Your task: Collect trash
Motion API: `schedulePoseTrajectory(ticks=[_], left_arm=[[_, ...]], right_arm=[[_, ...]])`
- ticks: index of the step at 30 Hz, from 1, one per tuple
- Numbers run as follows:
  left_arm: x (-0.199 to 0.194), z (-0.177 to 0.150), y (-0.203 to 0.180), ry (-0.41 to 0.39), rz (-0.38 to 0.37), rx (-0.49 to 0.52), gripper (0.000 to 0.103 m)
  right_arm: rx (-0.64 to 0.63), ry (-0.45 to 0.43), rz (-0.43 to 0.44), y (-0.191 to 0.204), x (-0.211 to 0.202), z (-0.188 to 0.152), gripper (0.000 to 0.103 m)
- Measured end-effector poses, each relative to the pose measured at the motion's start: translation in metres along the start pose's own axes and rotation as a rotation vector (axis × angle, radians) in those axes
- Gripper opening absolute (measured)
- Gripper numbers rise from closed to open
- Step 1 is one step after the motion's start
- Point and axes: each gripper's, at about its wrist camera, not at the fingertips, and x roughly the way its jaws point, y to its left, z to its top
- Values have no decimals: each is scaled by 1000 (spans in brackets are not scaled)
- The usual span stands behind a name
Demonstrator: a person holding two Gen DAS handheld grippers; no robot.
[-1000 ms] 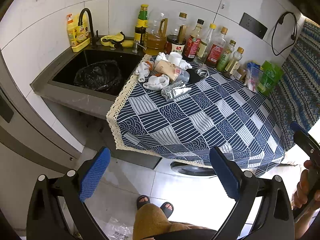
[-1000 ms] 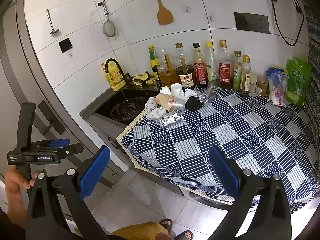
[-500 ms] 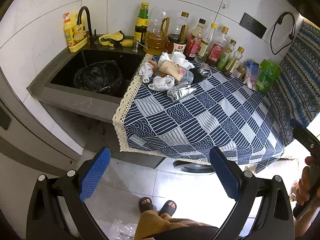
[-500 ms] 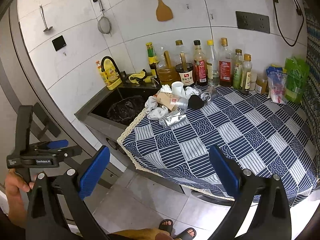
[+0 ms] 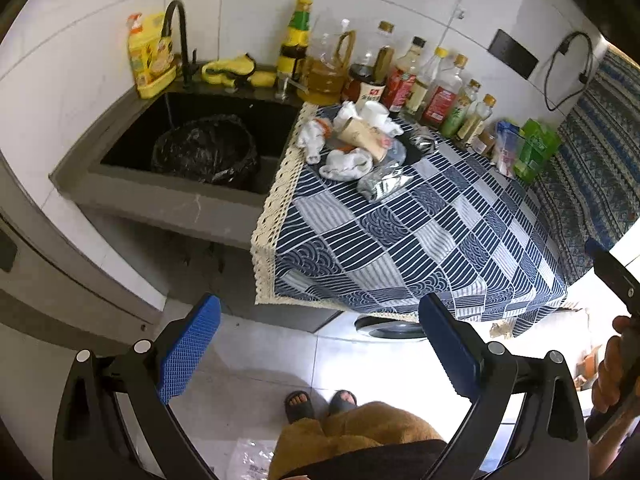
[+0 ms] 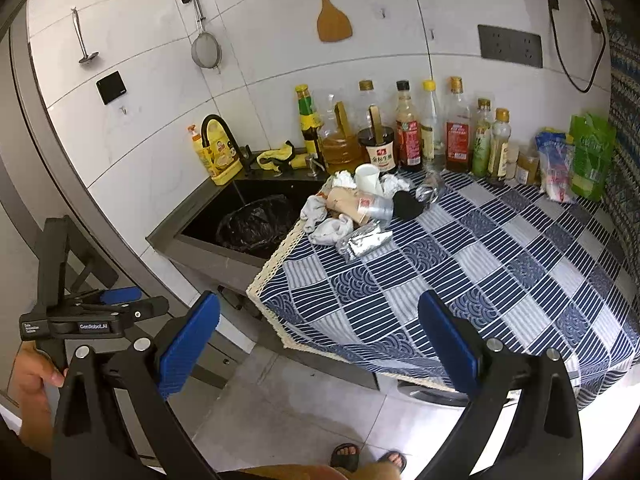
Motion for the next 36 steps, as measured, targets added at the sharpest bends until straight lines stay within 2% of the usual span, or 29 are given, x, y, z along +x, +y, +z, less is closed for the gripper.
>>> schedulePoseTrajectory(ticks=[8, 13, 20, 26, 28, 31, 36], left_arm=[[11, 13, 21, 7, -3, -21, 96], [26, 27, 33, 13, -14, -59, 96], [58, 40, 46, 41, 3, -116, 96], [84, 59, 56, 58, 46, -181, 96], [94, 71, 58, 63, 64, -192, 96], [110, 85, 56, 79, 79, -213, 96], [132, 103, 46, 99, 89, -215, 96]], right_arm=[[-1, 27, -6, 3, 31, 10, 98], [-23, 46, -4, -7, 58, 31, 98], [-55, 131, 6, -40, 130, 65, 98], [75, 268, 80, -93, 214, 88, 98], [113, 294, 103, -107, 234, 93, 98], [129, 313, 88, -121, 265, 105, 98], [272, 404, 154, -149, 325, 122, 98]])
